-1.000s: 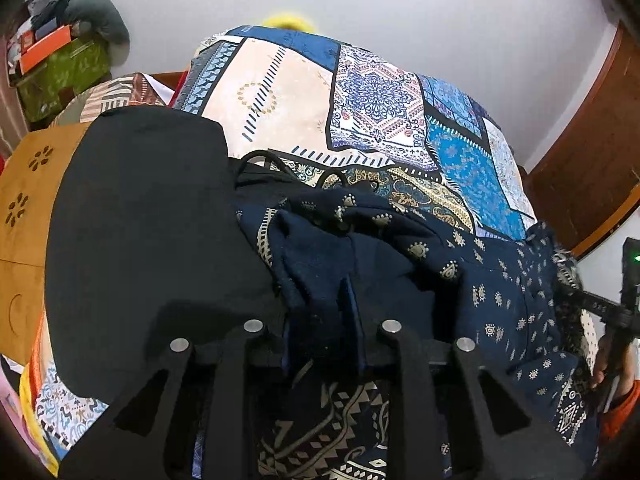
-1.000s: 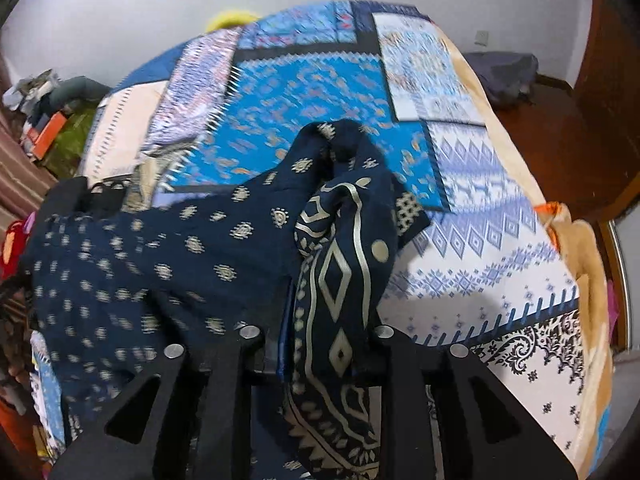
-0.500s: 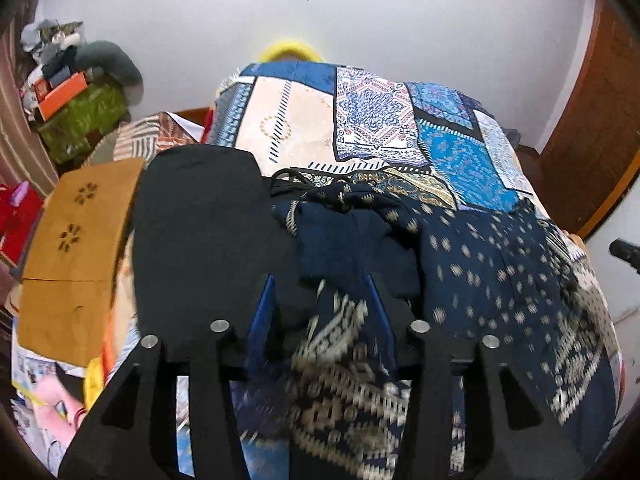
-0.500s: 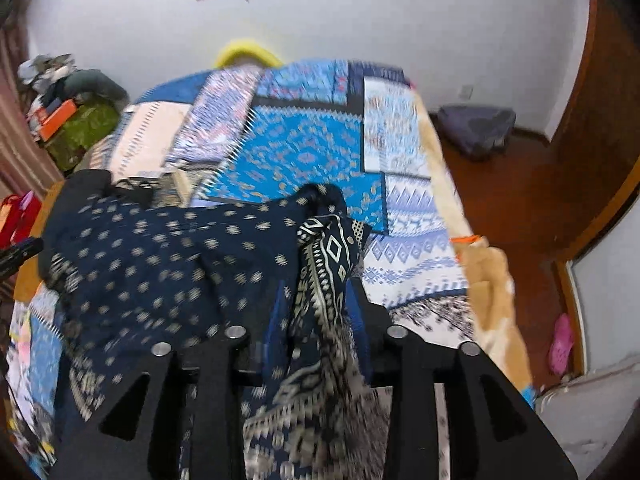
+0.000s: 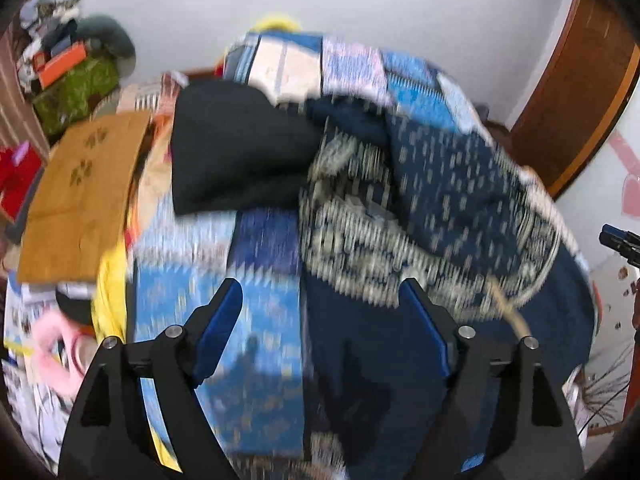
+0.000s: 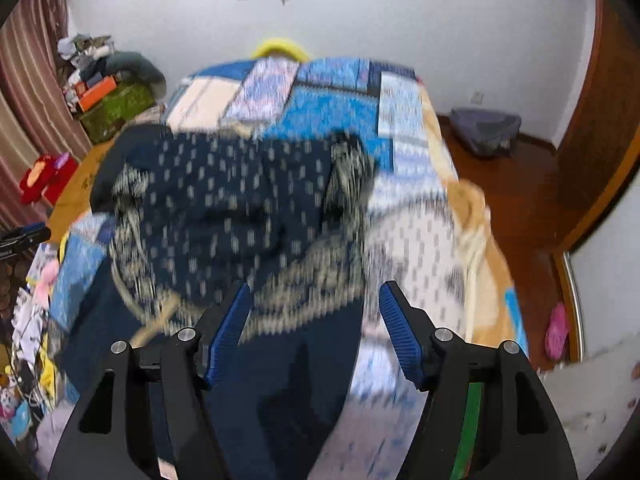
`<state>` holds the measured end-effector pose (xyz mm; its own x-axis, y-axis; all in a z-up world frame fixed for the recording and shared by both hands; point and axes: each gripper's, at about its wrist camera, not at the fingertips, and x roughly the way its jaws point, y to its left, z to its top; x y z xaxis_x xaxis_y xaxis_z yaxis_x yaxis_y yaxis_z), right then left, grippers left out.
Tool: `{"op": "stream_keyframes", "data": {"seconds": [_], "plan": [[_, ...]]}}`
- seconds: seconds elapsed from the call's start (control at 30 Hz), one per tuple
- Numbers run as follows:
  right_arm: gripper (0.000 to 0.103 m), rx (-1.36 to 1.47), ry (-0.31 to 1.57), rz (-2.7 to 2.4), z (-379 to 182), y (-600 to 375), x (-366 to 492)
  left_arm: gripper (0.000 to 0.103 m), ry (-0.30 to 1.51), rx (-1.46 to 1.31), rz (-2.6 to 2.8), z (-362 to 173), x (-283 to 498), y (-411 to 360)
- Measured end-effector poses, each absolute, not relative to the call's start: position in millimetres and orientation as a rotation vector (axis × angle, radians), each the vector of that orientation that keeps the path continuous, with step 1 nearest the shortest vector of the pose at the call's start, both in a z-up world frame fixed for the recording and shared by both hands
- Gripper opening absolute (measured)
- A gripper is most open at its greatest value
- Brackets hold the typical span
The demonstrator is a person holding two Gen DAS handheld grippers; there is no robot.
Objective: Fold large clothes
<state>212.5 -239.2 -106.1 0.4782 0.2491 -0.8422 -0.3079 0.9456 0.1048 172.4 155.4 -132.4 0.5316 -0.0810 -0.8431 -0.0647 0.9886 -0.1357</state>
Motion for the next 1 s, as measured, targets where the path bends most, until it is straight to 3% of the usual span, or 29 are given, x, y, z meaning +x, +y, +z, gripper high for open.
{"op": "stream_keyframes", "data": {"seconds": [0.3, 0.53, 0.6, 0.63, 0.73, 0.77, 0.8, 1.0], "plan": [[0.063, 0.057, 1.176, 0.352, -161.5, -251.9, 167.9, 0.080, 1.267, -0.406, -0.086, -239.6, 142.2, 151.5], [0.066, 0.148, 1.165, 0.428, -171.0, -246.6, 150.0, 0.077, 1.218, -0.573, -0.207, -247.5, 133.7, 135.0], [0.060, 0.150, 1.152, 0.428, -173.3, -242.1, 147.6, 0.066, 1.195, -0.490, -0.229, -239.2, 132.2, 116.7], [0.050, 0.133, 1.139, 0.422, -172.5, -238.2, 146.3, 0.063, 1.185, -0.439, -0.227, -235.5, 132.2, 109.0], [0.016, 0.135, 1.123, 0.426, -166.0, -236.2, 147.5, 0.032, 1.160, -0.359, -0.233, -220.0, 135.1, 94.0], [0.012, 0.148, 1.115, 0.433, -162.8, -237.1, 149.2, 0.013, 1.152, -0.346, -0.228, -215.9, 136.8, 92.7], [0.009, 0.164, 1.104, 0.450, -156.7, -238.0, 152.3, 0.007, 1.143, -0.336, -0.223, -210.0, 138.5, 92.3], [0.007, 0.198, 0.994, 0.531, -112.9, -236.5, 178.2, 0.005, 0.989, -0.373, -0.238, -147.3, 165.5, 108.3]]}}
